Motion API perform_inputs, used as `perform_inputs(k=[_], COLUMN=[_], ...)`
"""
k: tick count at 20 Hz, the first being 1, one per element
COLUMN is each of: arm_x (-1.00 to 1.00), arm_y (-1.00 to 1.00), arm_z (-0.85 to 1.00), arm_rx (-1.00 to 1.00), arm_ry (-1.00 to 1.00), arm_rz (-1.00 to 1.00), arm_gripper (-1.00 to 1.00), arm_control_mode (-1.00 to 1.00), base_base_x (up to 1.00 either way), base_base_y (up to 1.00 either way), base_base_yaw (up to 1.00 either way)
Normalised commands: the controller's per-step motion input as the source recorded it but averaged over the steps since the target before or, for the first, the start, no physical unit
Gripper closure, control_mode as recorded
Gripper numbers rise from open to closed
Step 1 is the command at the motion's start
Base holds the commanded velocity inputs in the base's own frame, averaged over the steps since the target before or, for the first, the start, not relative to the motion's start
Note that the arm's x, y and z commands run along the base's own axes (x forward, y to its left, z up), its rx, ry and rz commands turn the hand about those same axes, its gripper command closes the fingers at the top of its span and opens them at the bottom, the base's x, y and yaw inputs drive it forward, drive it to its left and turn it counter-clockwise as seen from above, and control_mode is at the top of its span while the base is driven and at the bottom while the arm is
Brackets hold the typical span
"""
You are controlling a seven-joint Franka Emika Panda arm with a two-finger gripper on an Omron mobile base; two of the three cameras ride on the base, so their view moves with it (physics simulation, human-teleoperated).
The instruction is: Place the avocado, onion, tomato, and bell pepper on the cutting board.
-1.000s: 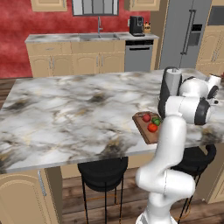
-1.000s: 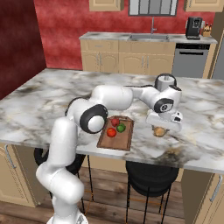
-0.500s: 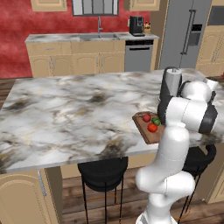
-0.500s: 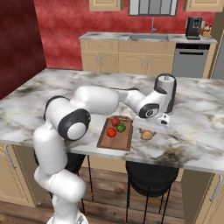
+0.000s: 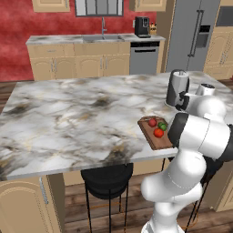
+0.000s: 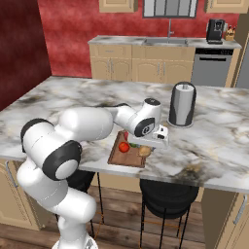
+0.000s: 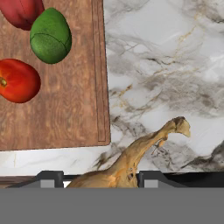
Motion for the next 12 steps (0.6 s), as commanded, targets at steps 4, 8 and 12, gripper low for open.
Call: perform_inputs(k=[4,8,12], arm_x=[-0.05,0.0,0.04], arm_y=[0.57,0.48,0.29], arm_z=[0.17,0.02,0.0], arm_rx=[-0.06,-0.05,-0.02], arm_ry=[0.0,0.0,-0.01], arm_rz=[0.0,0.0,-0.02], arm_gripper=[1.0,1.0,1.0], arm_control_mode=[-1.0,-1.0,-1.0], base_base_x=[0.0,0.0,0.0], base_base_y=[0.0,0.0,0.0], base_base_yaw=[0.0,0.0,0.0])
